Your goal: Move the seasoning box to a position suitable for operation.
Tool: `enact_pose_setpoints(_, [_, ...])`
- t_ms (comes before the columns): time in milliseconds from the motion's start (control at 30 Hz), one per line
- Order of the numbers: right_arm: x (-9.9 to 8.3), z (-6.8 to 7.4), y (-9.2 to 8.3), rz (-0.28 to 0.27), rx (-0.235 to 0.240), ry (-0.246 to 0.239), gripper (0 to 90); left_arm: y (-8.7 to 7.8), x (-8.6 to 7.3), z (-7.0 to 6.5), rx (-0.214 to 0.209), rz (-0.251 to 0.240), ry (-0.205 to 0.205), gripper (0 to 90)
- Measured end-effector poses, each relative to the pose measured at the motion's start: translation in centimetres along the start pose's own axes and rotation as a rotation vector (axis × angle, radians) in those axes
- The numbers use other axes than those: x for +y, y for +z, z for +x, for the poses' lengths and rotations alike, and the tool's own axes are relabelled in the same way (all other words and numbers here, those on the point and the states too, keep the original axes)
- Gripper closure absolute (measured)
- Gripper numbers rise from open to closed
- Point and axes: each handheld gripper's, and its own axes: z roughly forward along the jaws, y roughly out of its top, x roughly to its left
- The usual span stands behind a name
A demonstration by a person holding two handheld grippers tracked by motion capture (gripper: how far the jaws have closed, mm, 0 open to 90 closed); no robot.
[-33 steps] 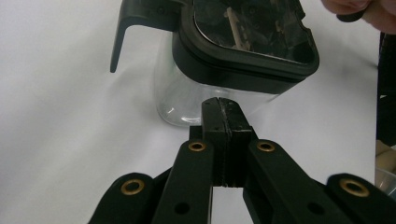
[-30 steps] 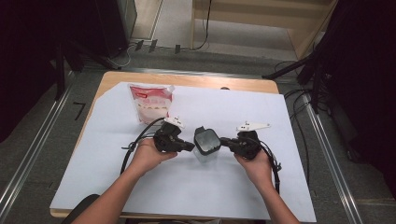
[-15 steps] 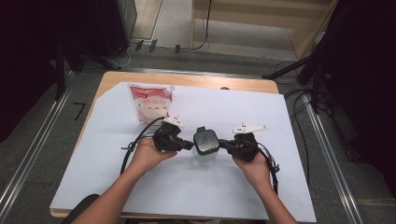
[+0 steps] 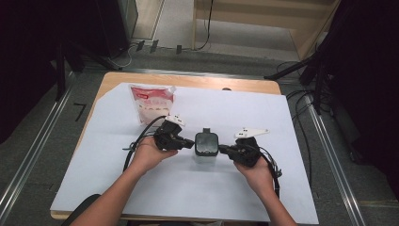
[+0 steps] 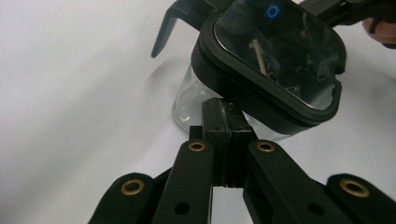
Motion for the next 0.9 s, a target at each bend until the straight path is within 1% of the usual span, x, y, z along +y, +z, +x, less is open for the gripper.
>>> enact_pose_setpoints(67, [-0.1, 0.3, -0.1, 0.004, 0.004, 0.003, 90.0, 0.1, 0.1, 0.2, -0.005, -0.003, -0.010, 90.0])
enact_pose_setpoints(100, [-0.3, 0.5, -0.1, 0.007, 0.015, -0.002, 90.0, 0.1, 0.2, 0.3, -0.001, 0.000, -0.008, 90.0])
enact_pose_setpoints(200, [-0.4, 0.7, -0.2, 0.007, 0.019, -0.002, 90.0, 0.2, 0.3, 0.4, 0.004, 0.002, -0.014, 90.0])
enact_pose_setpoints(267, [-0.5, 0.9, -0.2, 0.014, 0.029, -0.004, 90.0, 0.3, 0.5, 0.6, 0.006, 0.005, -0.009, 90.0])
enact_pose_setpoints(300, [-0.6, 1.1, -0.2, 0.014, 0.035, -0.007, 90.0, 0.4, 0.5, 0.7, 0.000, -0.002, -0.019, 90.0])
enact_pose_setpoints(333, [-0.7, 1.2, -0.2, 0.015, 0.042, -0.009, 90.0, 0.4, 0.6, 0.8, -0.003, 0.001, -0.017, 90.0])
enact_pose_setpoints(433, [-0.7, 1.5, -0.2, 0.017, 0.038, -0.013, 90.0, 0.6, 0.7, 0.9, -0.007, -0.004, -0.018, 90.0])
enact_pose_setpoints(500, [-0.7, 1.2, -0.3, 0.017, 0.043, -0.011, 90.0, 0.5, 0.8, 1.0, -0.007, -0.006, 0.000, 90.0])
enact_pose_setpoints(533, [-0.6, 1.1, -0.2, 0.015, 0.039, -0.007, 90.0, 0.4, 0.8, 1.0, -0.012, -0.019, -0.012, 90.0])
enact_pose_setpoints(567, [-0.6, 0.9, -0.2, 0.015, 0.033, -0.006, 90.0, 0.2, 0.8, 1.0, -0.020, -0.026, -0.014, 90.0])
enact_pose_setpoints(600, [-0.5, 0.7, -0.2, 0.013, 0.027, -0.008, 90.0, 0.0, 0.8, 1.0, -0.013, -0.025, -0.016, 90.0])
enact_pose_setpoints(633, [-0.3, 0.2, -0.2, 0.004, 0.021, -0.005, 90.0, -0.2, 0.7, 0.9, -0.019, -0.032, -0.018, 90.0])
enact_pose_setpoints(667, [-0.3, 0.2, -0.2, 0.004, 0.021, -0.005, 90.0, -0.4, 0.7, 0.9, -0.012, -0.024, -0.015, 90.0])
enact_pose_setpoints(700, [-0.1, -0.1, -0.3, 0.005, 0.014, -0.005, 90.0, -0.7, 0.6, 0.8, -0.007, -0.020, -0.012, 90.0])
enact_pose_setpoints(733, [0.0, -0.3, -0.3, 0.000, 0.011, -0.009, 90.0, -1.2, 0.2, 0.5, -0.009, -0.013, 0.000, 90.0])
enact_pose_setpoints(767, [0.0, -0.3, -0.3, 0.000, 0.011, -0.009, 90.0, -1.2, 0.2, 0.5, -0.009, -0.013, 0.000, 90.0])
enact_pose_setpoints(833, [0.2, -0.7, -0.2, -0.001, 0.008, -0.008, 90.0, -1.6, -0.3, 0.1, -0.015, -0.024, -0.019, 90.0])
enact_pose_setpoints(867, [0.3, -0.8, -0.2, -0.006, 0.003, -0.007, 90.0, -1.8, -0.5, 0.1, -0.010, -0.017, -0.015, 90.0])
enact_pose_setpoints(900, [0.4, -1.0, -0.1, -0.009, 0.004, -0.010, 90.0, -2.1, -0.7, 0.0, -0.011, -0.018, -0.020, 90.0])
